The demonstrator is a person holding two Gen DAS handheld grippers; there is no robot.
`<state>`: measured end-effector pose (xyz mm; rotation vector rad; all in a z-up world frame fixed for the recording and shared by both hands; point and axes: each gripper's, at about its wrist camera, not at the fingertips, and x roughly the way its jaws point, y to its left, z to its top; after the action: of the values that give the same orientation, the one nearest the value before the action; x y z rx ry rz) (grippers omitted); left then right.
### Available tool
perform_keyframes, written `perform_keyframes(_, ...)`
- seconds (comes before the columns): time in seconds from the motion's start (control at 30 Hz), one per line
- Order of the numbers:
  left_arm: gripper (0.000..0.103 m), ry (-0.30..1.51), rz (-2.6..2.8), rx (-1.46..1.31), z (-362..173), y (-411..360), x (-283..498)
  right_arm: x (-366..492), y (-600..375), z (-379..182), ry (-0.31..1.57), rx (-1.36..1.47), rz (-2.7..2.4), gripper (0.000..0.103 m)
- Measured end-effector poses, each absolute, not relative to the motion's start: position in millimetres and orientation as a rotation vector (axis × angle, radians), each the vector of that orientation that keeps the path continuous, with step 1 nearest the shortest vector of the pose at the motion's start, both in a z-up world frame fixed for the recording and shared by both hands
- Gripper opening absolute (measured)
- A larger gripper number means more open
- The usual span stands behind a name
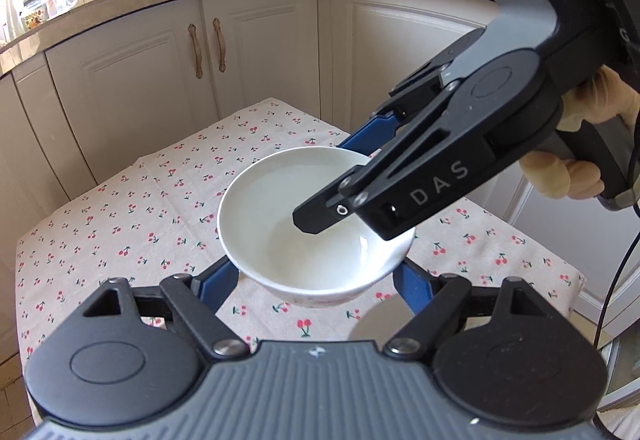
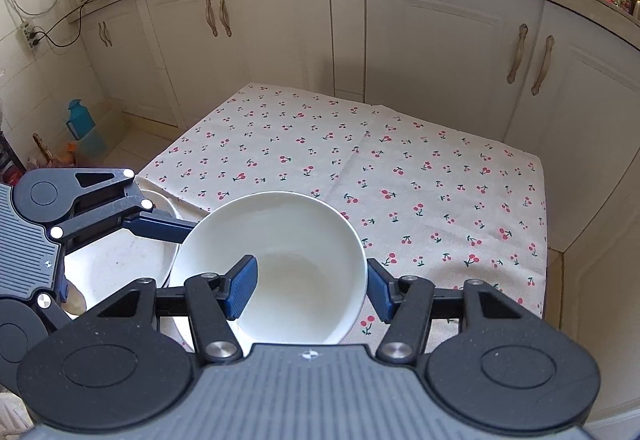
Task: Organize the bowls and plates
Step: 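Lift the nested bowls with the right gripper toward the remaining white bowl, then lower the nested bowls into the remaining bowl and open the right gripper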
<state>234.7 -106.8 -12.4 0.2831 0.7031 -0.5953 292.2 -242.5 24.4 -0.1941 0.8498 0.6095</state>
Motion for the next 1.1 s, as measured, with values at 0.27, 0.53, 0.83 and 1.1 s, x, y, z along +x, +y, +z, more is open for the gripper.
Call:
perform_keyframes(0.27,0.084,0.655,-0.595,0.251,-2,-101,201,255,-238,28,0.833,-0.235,0.599,0.064)
perform_keyframes(0.53,0.084,0.639,-0.612,0.240,-2,-99,180,230,-242,30,0.831,-0.207,0.590,0.064)
perform_keyframes(0.83,0.084,0.672,-0.633,0.217,-15,-99,166,211,-245,24,0.848,-0.189,0.585,0.065)
perform_keyframes(1.1,0.084,0.699,-0.643,0.196,-23,-98,156,199,-245,16,0.864,-0.187,0.581,0.065)
